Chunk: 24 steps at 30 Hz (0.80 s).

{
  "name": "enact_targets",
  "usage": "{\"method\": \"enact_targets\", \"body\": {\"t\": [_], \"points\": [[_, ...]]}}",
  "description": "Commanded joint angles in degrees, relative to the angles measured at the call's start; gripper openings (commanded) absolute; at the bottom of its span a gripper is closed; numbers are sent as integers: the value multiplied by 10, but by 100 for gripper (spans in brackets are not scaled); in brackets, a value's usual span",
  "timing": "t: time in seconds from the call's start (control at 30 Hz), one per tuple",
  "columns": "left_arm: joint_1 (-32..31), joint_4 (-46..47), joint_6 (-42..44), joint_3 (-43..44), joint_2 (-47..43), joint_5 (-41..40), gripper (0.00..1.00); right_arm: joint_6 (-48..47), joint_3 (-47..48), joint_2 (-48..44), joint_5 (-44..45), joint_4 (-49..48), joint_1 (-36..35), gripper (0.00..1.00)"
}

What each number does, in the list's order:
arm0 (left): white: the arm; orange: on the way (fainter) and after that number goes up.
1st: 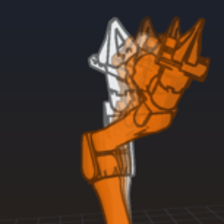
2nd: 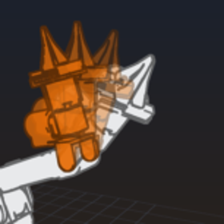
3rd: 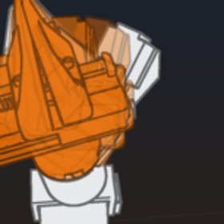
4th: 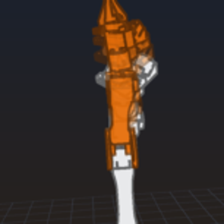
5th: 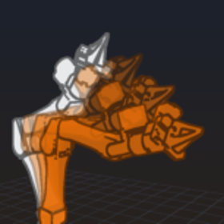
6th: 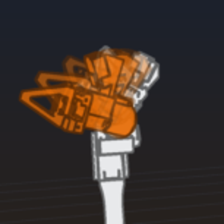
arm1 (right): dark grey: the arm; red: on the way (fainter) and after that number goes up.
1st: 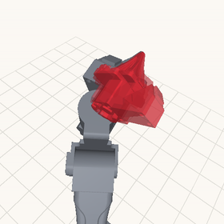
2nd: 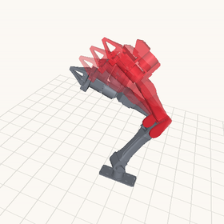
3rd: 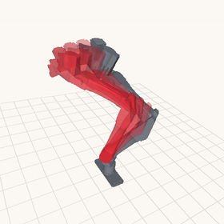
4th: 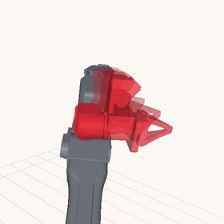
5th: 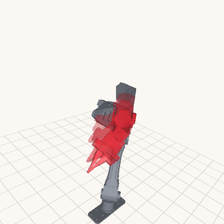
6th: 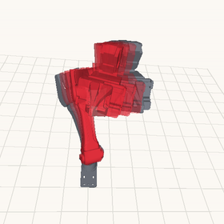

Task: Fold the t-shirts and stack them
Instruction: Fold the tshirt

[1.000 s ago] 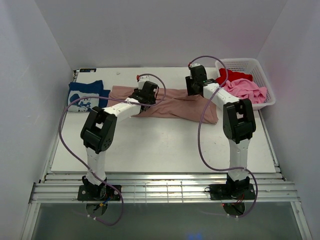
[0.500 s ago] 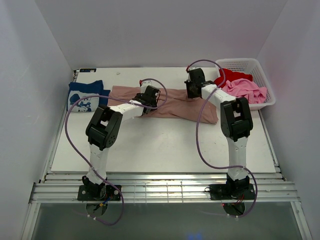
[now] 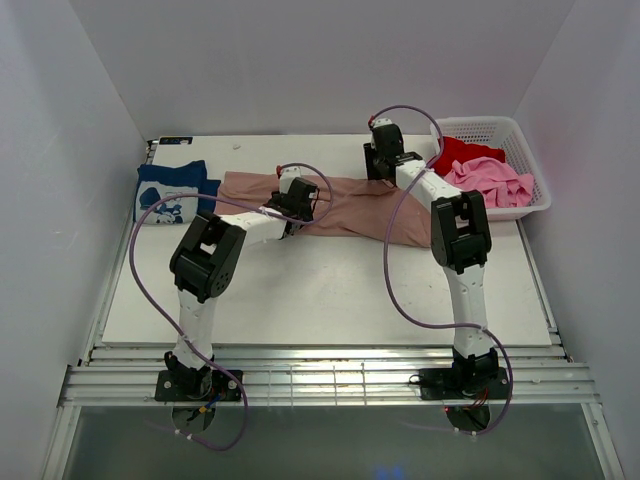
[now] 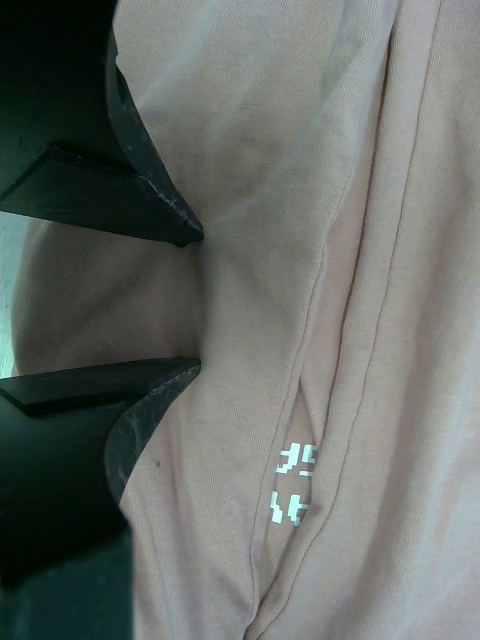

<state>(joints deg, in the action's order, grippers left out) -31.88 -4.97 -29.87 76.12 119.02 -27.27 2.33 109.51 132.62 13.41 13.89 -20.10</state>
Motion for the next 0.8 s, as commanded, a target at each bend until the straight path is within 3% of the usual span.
{"method": "enact_targets", "body": {"t": [0.0,0.27,0.33,0.47,0.77], "points": [[-2,-38,-12,-25,-12,16,60,-21,16,-3,51,-69,1,47],[-2,-34,-9,-30,-22,-3,60,-17,-184,-202,69,-186,2,47],[-2,-33,-1,-21,-27,-13,60,-1,-219,-243,62,-144,1,44],[-2,-43,21,2,-44,-40,61,36,-250,-267,32,-39,1,8],[4,-74,10,-81,-151,-171,62,79,-354,-276,2,47,0,8]]}}
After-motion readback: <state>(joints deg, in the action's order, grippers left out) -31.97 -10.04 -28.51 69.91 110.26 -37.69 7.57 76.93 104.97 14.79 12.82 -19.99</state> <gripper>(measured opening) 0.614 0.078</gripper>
